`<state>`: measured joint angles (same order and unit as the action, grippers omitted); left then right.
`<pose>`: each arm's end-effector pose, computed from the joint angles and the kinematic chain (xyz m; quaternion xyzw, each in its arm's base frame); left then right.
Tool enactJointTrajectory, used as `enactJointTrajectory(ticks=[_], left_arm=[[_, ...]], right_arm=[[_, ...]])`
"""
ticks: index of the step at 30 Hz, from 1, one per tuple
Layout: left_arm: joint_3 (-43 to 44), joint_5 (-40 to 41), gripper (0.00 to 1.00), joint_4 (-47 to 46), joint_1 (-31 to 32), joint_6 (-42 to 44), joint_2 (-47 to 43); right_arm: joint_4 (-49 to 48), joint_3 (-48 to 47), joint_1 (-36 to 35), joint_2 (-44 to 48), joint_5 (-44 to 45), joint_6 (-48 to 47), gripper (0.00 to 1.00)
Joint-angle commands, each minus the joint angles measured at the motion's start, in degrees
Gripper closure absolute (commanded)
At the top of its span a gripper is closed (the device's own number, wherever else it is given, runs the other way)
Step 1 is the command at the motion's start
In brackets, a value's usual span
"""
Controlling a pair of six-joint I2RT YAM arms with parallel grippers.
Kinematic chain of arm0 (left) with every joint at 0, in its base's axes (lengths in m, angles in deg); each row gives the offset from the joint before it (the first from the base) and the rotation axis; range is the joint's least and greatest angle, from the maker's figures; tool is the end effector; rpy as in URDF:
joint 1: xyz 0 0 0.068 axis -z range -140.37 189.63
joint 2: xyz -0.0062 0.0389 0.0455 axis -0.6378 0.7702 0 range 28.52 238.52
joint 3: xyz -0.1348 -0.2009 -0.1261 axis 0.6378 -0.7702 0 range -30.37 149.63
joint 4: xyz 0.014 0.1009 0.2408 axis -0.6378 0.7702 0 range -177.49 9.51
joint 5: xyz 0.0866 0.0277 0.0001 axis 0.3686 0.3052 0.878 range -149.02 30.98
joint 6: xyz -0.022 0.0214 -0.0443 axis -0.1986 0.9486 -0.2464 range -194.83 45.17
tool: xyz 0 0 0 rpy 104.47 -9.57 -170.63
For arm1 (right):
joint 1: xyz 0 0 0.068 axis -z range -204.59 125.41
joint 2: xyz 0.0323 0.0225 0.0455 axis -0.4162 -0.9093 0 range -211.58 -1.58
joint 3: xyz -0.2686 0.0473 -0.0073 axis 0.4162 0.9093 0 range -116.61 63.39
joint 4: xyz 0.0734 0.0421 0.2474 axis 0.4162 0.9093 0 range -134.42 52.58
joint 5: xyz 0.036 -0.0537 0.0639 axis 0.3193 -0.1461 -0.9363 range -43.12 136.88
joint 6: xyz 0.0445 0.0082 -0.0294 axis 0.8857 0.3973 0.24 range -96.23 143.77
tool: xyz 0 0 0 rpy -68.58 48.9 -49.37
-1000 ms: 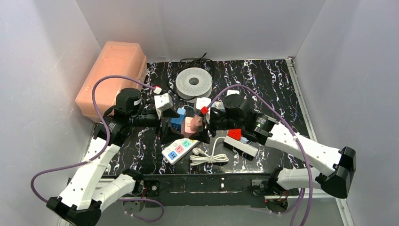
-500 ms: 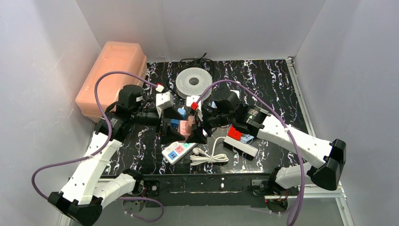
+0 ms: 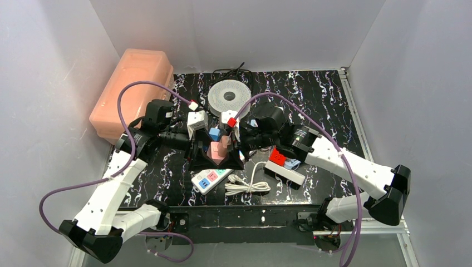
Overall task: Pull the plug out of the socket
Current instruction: Remove the plug from the socket.
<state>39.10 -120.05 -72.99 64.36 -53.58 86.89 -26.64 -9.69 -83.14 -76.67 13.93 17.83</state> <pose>0.1700 -0.1125 0.4390 0.5655 0.4411 -0.3873 0.5793 0.1383 0.2633 0.3849 -0.5565 0.5765 0.4524 0.3916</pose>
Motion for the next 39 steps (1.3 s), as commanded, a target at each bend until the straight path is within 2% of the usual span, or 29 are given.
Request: enactJointTrajectory(ticks=[1, 3, 5, 8, 12, 15, 18, 22, 29, 35, 39], left_arm=[[0.81, -2.37, 0.36, 2.09, 0.14, 0.87, -0.4], [1.17, -1.74, 0.66, 1.81, 0.15, 0.54, -0.2], [1.05, -0.51, 0.82, 1.2, 0.1, 0.15, -0.14], [0.02, 1.6, 0.87, -0.29, 0.14, -0.12, -0.77], [-0.59, 2.81, 1.0, -0.25, 0.14, 0.27, -1.13], [-0.57, 4.34, 1.0, 0.76, 0.14, 2.35, -1.09], [-0.53, 6.33, 1.0, 2.75, 0.14, 6.1, -0.57], [1.02, 9.59, 1.0, 6.02, 0.05, 9.3, 1.68], [0.87, 16.74, 1.0, 5.4, 0.05, 10.5, 3.05], [1.38, 20.36, 1.0, 11.05, 0.05, 19.54, 3.93], [0.65, 24.52, 1.0, 10.91, 0.04, 20.75, 4.37]], right_arm=[[-8.01, -2.45, -1.14, 0.02, 1.0, 2.29, 0.99], [-9.07, -2.05, -1.58, 0.05, 2.26, 2.83, 0.99], [-11.48, -0.55, -1.83, 0.7, 3.06, 3.61, 0.95], [-12.85, 1.32, -1.99, 1.72, 3.52, 4.84, 0.83], [-13.38, 4.01, -1.98, 3.37, 3.49, 5.49, 0.66], [-12.11, 6.36, -2.0, 5.8, 3.2, 7.36, 0.4], [-8.36, 9.08, -2.02, 10.06, 3.74, 7.43, 0.3], [-0.88, 10.6, -1.93, 15.44, 1.73, 7.16, 0.28], [8.94, 10.72, -1.84, 20.52, -1.29, 7.6, 0.27], [18.42, 4.83, -0.82, 21.76, -2.11, 3.18, 0.27], [20.1, -0.07, 1.12, 21.18, -8.3, 2.82, 0.27]])
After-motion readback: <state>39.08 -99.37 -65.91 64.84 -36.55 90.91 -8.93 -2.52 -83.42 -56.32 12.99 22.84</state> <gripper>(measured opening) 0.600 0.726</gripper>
